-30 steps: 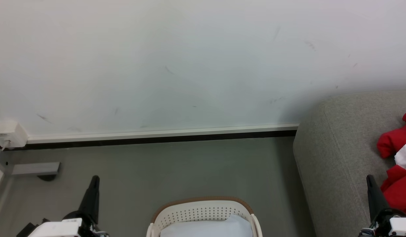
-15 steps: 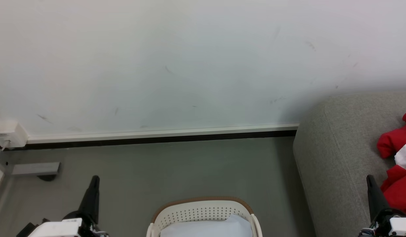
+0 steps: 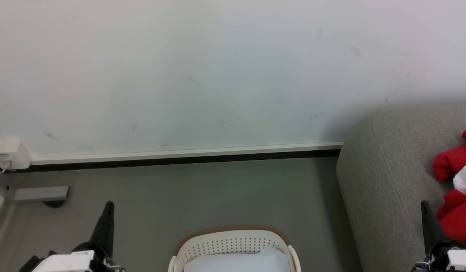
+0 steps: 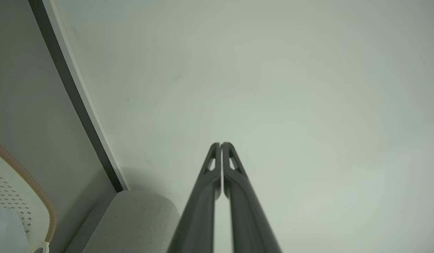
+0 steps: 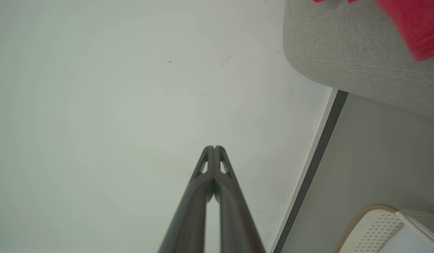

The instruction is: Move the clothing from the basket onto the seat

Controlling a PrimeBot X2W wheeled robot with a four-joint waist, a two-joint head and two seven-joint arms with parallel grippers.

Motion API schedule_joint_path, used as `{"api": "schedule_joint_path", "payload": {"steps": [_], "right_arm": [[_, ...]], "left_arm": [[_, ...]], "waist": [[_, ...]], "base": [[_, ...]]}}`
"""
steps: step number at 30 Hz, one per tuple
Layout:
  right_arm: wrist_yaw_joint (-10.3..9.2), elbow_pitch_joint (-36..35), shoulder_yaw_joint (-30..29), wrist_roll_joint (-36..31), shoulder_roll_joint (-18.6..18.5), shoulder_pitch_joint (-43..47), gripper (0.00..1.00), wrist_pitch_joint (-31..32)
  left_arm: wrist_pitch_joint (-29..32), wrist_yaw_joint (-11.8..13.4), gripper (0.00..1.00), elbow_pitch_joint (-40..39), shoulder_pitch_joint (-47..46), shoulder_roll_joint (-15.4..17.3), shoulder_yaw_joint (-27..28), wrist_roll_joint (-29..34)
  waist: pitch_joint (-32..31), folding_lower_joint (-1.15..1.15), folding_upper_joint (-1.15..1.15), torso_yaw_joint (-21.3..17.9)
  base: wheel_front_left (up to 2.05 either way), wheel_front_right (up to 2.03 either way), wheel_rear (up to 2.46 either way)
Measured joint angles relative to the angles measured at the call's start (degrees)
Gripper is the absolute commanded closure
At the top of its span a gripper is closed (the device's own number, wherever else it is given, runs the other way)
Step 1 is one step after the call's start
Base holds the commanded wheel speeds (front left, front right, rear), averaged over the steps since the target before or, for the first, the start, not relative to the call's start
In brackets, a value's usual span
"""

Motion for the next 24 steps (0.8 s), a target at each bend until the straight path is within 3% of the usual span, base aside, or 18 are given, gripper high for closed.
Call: {"api": "schedule_joint_path", "payload": {"steps": [24], "right_arm": [[0.0,0.0,-0.02,0.0,0.03,-0.01,1.0,0.02]], "left_arm": [[0.0,0.0,1.0,-0.01,0.0,0.0,-0.02,0.0]], "waist": [[0.0,0.0,0.0,0.0]], "base": [[0.0,0.0,0.0]]}}
